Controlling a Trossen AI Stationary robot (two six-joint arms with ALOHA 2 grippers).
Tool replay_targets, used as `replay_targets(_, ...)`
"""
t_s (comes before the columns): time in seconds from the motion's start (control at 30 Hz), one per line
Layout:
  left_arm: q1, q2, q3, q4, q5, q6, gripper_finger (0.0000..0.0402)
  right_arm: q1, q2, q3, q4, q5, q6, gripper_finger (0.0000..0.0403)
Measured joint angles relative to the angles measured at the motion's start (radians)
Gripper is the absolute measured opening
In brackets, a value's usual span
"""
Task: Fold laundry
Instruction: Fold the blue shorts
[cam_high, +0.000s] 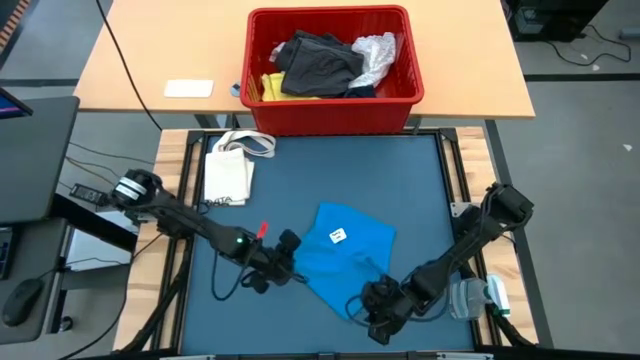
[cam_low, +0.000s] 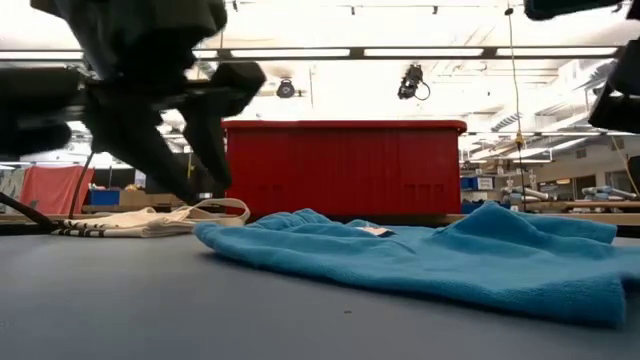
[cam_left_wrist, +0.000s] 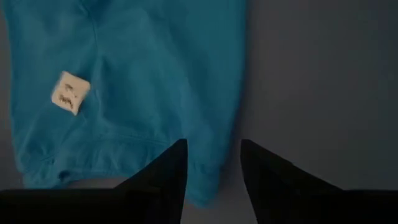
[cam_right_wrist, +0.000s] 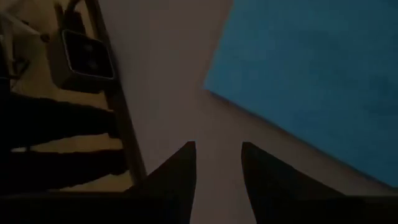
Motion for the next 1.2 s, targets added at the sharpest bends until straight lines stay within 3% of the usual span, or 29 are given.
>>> replay_targets(0.23,0.036,0.086,0.0,0.017,0.064,0.057,0.0157,0.006,0.004,0.142,-0.128,0.06,-0.088,0.0151)
replay_targets(0.43,0.038,0.168,0.002,0.052,0.055,0.072,0.0146,-0.011,0.051,0.2,-0.113,0.111,-0.216,0.0151)
replay_targets(0.63,0.027,0.162,0.0,0.056,0.076,-0.024,0.0062,-0.019,0.156,0.24,-0.108,0.044,-0.286,0.0154)
replay_targets(0.77,0.023,0.161,0.0,0.061,0.106,-0.087,0.0009,-0.019,0.234,0.283,-0.135,0.061,-0.321,0.0166)
replay_targets(0.93,0.021,0.162,0.0,0.066,0.116,-0.121,0.0012,-0.022,0.314,0.318,-0.154,0.132,-0.331,0.0178)
replay_targets(1.03,0.018,0.162,0.0,0.065,0.121,-0.136,0.0012,-0.027,0.348,0.347,-0.15,0.11,-0.351,0.0176)
replay_targets(1.13,0.018,0.162,0.0,0.064,0.124,-0.142,0.0006,-0.029,0.384,0.367,-0.184,0.076,-0.341,0.016)
replay_targets(1.2,0.018,0.162,0.001,0.059,0.125,-0.169,0.0004,-0.031,0.396,0.383,-0.228,0.051,-0.29,0.0127)
